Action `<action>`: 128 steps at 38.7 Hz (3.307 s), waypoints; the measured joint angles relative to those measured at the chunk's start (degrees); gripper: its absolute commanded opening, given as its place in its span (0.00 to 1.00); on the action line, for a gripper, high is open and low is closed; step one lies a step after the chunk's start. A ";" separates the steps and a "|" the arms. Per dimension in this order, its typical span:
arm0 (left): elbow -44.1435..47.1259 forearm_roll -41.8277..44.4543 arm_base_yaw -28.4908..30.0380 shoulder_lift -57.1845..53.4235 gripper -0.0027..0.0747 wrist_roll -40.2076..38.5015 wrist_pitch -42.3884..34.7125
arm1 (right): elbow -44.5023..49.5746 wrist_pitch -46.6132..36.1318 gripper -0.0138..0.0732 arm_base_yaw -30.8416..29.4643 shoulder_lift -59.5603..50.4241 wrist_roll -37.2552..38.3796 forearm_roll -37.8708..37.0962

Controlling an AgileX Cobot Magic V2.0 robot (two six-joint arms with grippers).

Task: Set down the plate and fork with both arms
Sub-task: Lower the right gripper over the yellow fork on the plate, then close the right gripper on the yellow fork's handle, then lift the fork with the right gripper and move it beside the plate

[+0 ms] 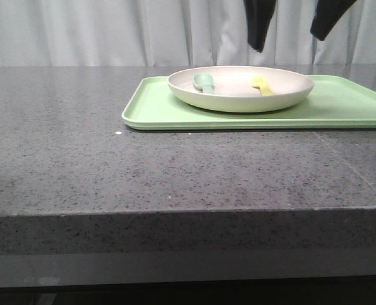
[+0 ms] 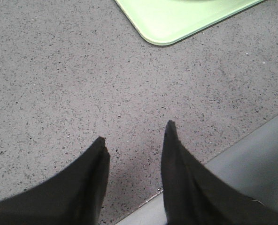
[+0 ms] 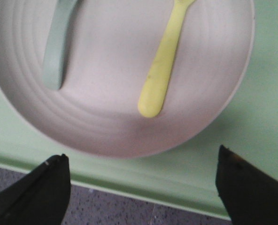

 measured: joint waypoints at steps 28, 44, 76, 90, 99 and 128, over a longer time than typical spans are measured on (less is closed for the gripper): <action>0.04 0.00 0.00 0.00 0.37 0.09 -0.24 | -19.34 3.43 0.63 -6.79 18.16 0.55 5.33; 0.04 -0.12 0.00 0.00 0.37 0.13 -0.47 | -19.72 -2.50 0.63 -7.24 20.29 0.55 5.37; 0.04 -1.39 0.00 0.00 0.37 0.13 -0.59 | -19.83 -5.91 0.55 -7.24 23.55 0.55 6.00; 0.04 -1.39 0.00 0.00 0.37 0.13 -0.59 | -19.94 -4.53 0.55 -7.24 23.55 0.68 6.13; 0.04 -1.39 0.00 0.00 0.37 0.13 -0.59 | -20.16 -3.61 0.36 -7.24 23.55 0.68 6.38; 0.04 -1.39 0.00 0.00 0.37 0.13 -0.67 | -20.16 -2.07 0.28 -7.24 22.79 0.68 6.84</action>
